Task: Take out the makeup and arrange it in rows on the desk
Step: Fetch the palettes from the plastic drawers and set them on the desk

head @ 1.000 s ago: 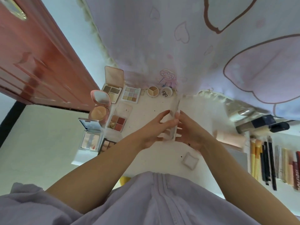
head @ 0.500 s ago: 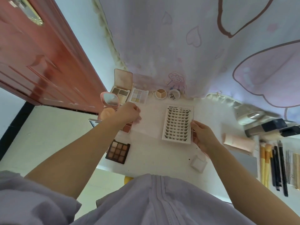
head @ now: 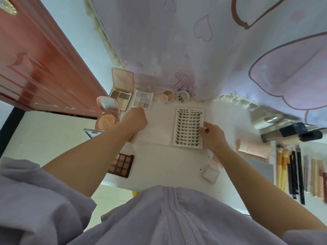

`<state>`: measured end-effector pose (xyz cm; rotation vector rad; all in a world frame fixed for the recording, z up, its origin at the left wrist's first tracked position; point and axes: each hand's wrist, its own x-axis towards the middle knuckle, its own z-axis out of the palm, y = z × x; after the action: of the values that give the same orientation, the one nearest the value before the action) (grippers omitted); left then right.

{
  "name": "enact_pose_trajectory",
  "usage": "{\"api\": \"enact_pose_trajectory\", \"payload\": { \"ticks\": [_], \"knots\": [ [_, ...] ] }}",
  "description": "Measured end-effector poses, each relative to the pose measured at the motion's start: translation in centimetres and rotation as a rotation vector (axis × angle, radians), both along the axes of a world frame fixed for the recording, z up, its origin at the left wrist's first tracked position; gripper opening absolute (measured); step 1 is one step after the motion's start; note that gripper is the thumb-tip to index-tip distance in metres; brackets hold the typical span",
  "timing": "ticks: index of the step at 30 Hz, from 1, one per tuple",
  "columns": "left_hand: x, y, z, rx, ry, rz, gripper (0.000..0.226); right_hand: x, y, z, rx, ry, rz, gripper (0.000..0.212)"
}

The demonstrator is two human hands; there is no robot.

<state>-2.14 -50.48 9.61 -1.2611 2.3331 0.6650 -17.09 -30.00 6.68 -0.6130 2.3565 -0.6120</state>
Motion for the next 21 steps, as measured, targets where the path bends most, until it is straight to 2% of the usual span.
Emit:
{"api": "enact_pose_trajectory", "payload": {
  "ticks": [5, 7, 9, 12, 14, 17, 21],
  "knots": [
    [-0.2, 0.3, 0.8, -0.066, 0.020, 0.001, 0.029, -1.5, 1.1, 1.5, 0.085, 0.046, 0.066, 0.033],
    [-0.9, 1.4, 1.7, -0.160, 0.085, -0.037, 0.031, -2.2, 2.3, 2.8, 0.080, 0.057, 0.074, 0.031],
    [-2.2, 3.7, 2.6, -0.173, 0.208, -0.107, 0.028, -2.6, 4.0, 3.8, 0.106, 0.071, 0.109, 0.029],
    [-4.0, 8.8, 3.3, 0.007, 0.399, -0.240, 0.019, -2.0, 6.9, 3.9, 0.259, 0.135, 0.270, 0.025],
    [-5.0, 12.3, 2.6, 0.189, 0.439, -0.300, 0.021, -0.8, 8.6, 3.3, 0.361, 0.267, 0.371, 0.032],
    [-6.1, 16.7, 0.1, 0.355, 0.350, -0.338, 0.034, 0.6, 10.3, 1.7, 0.368, 0.470, 0.417, 0.040],
    [-6.9, 19.2, -2.2, 0.433, 0.266, -0.226, 0.041, 0.4, 11.2, -0.1, 0.302, 0.520, 0.420, 0.040]
  ]
}}
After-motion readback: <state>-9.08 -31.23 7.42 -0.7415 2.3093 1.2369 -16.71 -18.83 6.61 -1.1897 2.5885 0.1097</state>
